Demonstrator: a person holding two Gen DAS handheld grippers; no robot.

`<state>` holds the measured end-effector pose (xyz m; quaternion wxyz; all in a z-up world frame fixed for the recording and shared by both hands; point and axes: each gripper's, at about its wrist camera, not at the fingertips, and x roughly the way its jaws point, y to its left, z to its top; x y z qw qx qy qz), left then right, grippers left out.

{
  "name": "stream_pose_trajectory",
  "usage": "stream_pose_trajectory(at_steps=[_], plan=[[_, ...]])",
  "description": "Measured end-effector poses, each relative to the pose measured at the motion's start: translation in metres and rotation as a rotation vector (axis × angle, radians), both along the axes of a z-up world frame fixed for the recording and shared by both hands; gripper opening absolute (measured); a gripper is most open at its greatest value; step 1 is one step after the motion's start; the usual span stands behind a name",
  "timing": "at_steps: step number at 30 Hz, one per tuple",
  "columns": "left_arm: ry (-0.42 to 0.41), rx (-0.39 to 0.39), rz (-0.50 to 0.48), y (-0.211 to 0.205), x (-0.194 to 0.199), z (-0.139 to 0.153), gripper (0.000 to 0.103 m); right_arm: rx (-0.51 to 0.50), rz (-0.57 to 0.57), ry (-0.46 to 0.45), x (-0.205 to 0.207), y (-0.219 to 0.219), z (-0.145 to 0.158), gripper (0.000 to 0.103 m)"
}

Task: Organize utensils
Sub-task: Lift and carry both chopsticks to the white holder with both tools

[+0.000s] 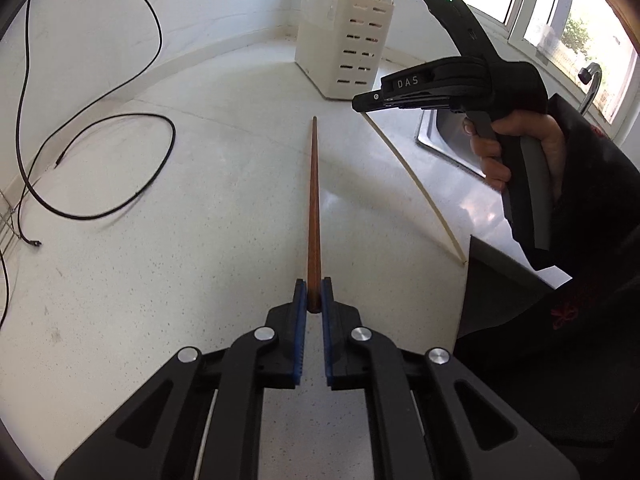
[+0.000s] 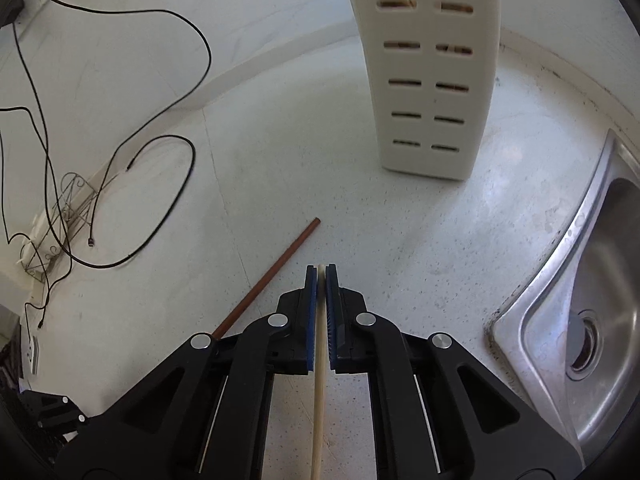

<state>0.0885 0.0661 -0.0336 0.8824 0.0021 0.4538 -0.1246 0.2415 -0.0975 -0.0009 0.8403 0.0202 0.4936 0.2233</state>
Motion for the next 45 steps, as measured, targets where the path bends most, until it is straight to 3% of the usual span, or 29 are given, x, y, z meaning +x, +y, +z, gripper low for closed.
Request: stream_pose_trajectory(at_steps=[9, 19, 29, 45], plan=[[-0.165, -0.001, 0.015, -0.016, 0.000, 0.059, 0.006, 0.175, 0.012, -0.180, -0.009, -0.033, 0.067, 0.004], [-0.305, 0.002, 0.042, -0.036, 0.015, 0.097, 0.006, 0.227, 0.019, -0.358, -0.013, -0.052, 0.121, 0.004], [-0.410, -0.023, 0.054, -0.045, 0.041, 0.124, 0.006, 0.221, 0.003, -0.443, -0.013, -0.064, 0.140, 0.004], [-0.502, -0.063, 0.049, -0.049, 0.091, 0.152, 0.006, 0.213, -0.064, -0.458, 0.000, -0.084, 0.144, 0.004]])
